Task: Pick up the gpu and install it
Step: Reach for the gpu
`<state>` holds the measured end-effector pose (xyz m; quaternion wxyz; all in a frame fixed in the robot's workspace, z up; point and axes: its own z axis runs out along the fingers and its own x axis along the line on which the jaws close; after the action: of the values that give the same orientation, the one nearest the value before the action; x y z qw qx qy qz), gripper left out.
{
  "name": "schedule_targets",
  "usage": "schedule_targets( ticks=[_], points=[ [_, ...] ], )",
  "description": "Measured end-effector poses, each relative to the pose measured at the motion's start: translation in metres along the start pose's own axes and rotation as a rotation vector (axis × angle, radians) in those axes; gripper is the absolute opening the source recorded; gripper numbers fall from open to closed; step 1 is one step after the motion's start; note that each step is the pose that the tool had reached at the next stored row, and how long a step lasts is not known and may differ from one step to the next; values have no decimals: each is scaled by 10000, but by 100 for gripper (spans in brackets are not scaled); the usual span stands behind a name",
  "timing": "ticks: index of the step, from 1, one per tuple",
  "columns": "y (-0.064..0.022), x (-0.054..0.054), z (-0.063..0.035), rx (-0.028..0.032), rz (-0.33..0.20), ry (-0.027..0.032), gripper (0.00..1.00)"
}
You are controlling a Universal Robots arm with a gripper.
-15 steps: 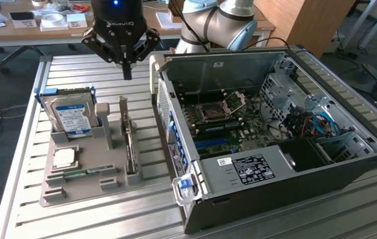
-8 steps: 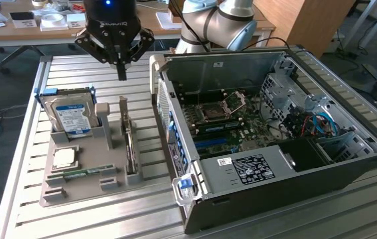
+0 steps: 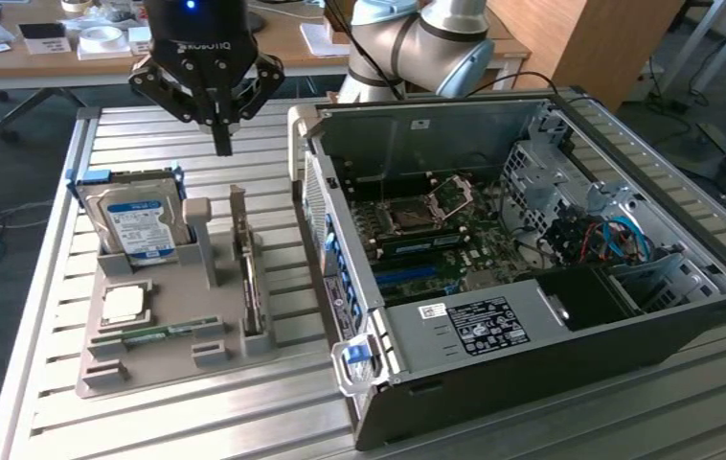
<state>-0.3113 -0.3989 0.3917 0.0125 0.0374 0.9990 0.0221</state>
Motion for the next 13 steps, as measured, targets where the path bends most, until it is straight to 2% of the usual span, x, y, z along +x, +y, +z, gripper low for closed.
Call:
schedule_targets(
  ticks=[8,13],
  points=[
    [-2,1,0,-1,2,0,11],
    [-40,-2,-2,0,14,-1,11]
  ],
)
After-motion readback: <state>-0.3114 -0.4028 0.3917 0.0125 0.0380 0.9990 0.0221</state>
